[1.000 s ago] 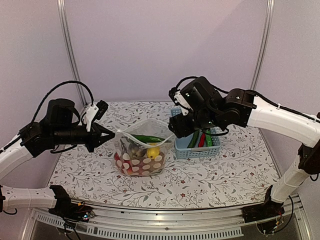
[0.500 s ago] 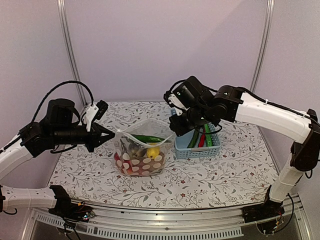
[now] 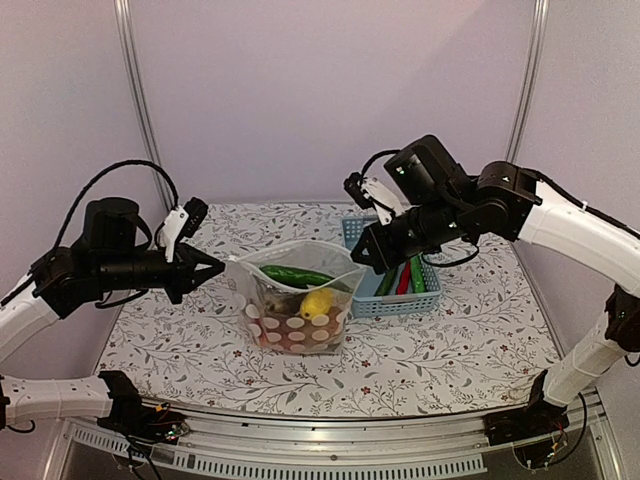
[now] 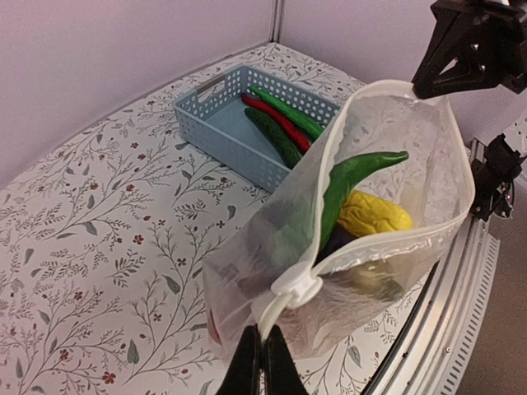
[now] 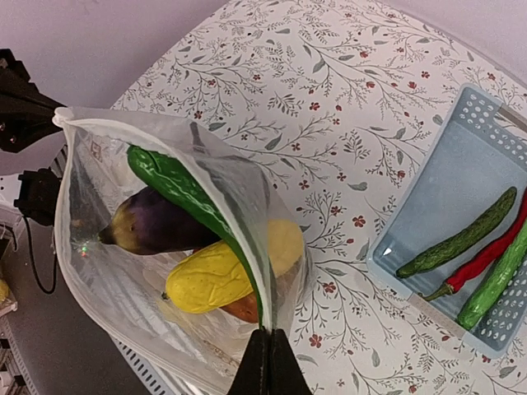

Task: Place the food in the zip-top bag and seal the zipper
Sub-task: Adjust the zipper food storage bag at the center of the board.

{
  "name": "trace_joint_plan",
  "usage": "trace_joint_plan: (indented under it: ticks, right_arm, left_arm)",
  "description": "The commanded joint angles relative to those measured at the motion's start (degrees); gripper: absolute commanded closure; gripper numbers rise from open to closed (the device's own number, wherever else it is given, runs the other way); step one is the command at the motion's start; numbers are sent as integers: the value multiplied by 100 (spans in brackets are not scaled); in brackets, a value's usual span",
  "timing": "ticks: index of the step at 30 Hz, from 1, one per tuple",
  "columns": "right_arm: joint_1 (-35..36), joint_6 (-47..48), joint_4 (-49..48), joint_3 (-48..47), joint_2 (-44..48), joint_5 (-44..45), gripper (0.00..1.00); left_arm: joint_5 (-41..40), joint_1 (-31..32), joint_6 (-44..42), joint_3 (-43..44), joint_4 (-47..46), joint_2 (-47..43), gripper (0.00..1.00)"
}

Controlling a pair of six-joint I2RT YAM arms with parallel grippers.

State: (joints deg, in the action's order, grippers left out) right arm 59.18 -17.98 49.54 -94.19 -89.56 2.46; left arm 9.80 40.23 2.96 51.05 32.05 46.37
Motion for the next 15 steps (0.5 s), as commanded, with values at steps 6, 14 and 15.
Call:
trace_joint_plan:
  ticks: [6,14,15]
  right_arm:
    - [92,-229,369,691,540,-709,100]
    - [186,-90,298,642,536,-334,73]
    - [229,-23,263,535,536,-281,68]
  left_arm:
    - [1277,61,10,166,-176,848,100]
    - [1467,126,20,134,-194,956,100]
    - [1459,126,27,121,-215,915,100]
